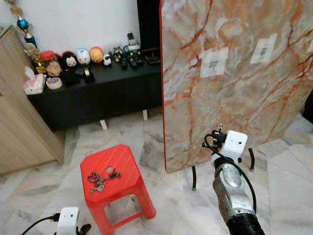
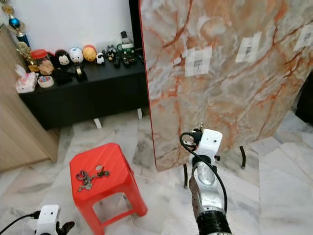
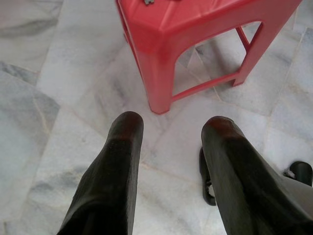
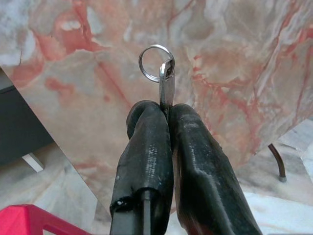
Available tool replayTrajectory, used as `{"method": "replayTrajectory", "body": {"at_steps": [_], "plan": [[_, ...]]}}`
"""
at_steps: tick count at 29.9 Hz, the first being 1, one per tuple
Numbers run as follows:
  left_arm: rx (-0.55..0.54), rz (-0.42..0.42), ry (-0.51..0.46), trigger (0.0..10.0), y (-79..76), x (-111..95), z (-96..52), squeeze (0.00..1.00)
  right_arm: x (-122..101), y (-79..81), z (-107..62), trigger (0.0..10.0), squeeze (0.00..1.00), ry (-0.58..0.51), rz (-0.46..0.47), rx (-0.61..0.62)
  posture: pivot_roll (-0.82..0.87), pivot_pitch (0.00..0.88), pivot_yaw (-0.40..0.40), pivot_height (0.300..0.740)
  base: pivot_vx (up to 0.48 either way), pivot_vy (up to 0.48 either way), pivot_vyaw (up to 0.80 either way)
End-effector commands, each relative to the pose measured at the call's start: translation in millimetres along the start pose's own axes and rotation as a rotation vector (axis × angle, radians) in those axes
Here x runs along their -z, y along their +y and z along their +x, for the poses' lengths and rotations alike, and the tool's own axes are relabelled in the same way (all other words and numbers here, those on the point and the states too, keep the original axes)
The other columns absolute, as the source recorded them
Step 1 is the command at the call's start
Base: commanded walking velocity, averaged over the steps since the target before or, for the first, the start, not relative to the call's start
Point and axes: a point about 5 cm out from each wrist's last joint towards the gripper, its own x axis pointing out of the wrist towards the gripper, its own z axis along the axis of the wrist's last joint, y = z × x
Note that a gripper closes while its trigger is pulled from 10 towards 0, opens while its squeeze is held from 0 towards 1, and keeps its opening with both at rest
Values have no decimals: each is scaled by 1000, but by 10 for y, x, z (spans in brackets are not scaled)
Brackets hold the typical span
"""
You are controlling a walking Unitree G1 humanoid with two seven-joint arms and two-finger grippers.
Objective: Hang keys on a hook
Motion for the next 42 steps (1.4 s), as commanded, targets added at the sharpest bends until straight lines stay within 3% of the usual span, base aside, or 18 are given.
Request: {"method": "replayTrajectory", "body": {"at_steps": [1, 6, 11, 14, 15, 16, 17, 19, 20, 23, 24, 26, 32, 42], "plan": [[0, 26, 28, 10000, 38, 46, -17, 0, 60, 28, -27, 10000, 0, 17, 5, -1, 64, 0, 43, 740, 0, 0, 0], [4, 26, 31, 10000, 41, 66, -25, 0, 84, 26, -54, 10000, 0, 24, 6, 4, 57, 0, 42, 740, 0, 0, 0], [12, 33, 1, 10000, 53, 15, -21, 0, -38, 35, -49, 10000, 0, -25, 16, -4, 82, 0, 44, 740, 0, 0, 0], [-13, -1, 12, 10000, 36, 48, -20, 0, 76, -50, -91, 10000, 0, 23, 38, 41, 92, 0, 50, 740, 0, 0, 0], [6, 5, 16, 10000, 46, 26, -16, 0, -3, 5, -46, 10000, 0, -21, -30, -2, 70, 4, 56, 740, 0, 0, 0], [5, 20, 15, 10000, 45, 19, -15, 0, -37, -22, -19, 10000, 0, -22, -73, 33, 82, 26, 67, 740, 0, 0, 0], [-20, -19, 26, 10000, 44, 63, -22, 0, -180, 32, 10, 10000, 0, -82, 129, 6, 84, 25, 66, 740, 0, 0, 0], [-35, -95, 24, 10000, 24, 105, -28, 0, -159, 6, 35, 10000, 0, -46, 102, 43, 78, 24, 58, 740, 0, 0, 0], [-69, -183, 25, 10000, 33, 156, -42, 0, -176, 17, 33, 10000, 0, -39, 191, 70, 74, 14, 72, 740, 0, 0, 0], [24, -93, 5, 10000, 18, 153, -60, 0, -315, 144, -60, 10000, 0, -136, -29, -74, 65, 6, 66, 740, 0, 0, 0], [43, -34, 43, 10000, -2, 156, -48, 0, -163, 32, -77, 10000, 0, -74, -13, -23, 95, 0, 64, 740, 0, 0, 0], [58, 73, 64, 10000, -10, 124, -33, 0, -41, -57, -91, 10000, 0, -34, -82, -23, 94, 0, 59, 740, 0, 0, 0], [-2, 15, 3, 10000, -8, 19, -4, 0, -158, -225, 2, 10000, 0, -42, -19, 43, 49, 0, 44, 740, 0, 0, 0], [-8, -8, 25, 10000, -59, 77, -3, 0, -83, -115, -1, 10000, 0, -16, -14, 1, 59, 0, 17, 740, 0, 0, 0]]}}
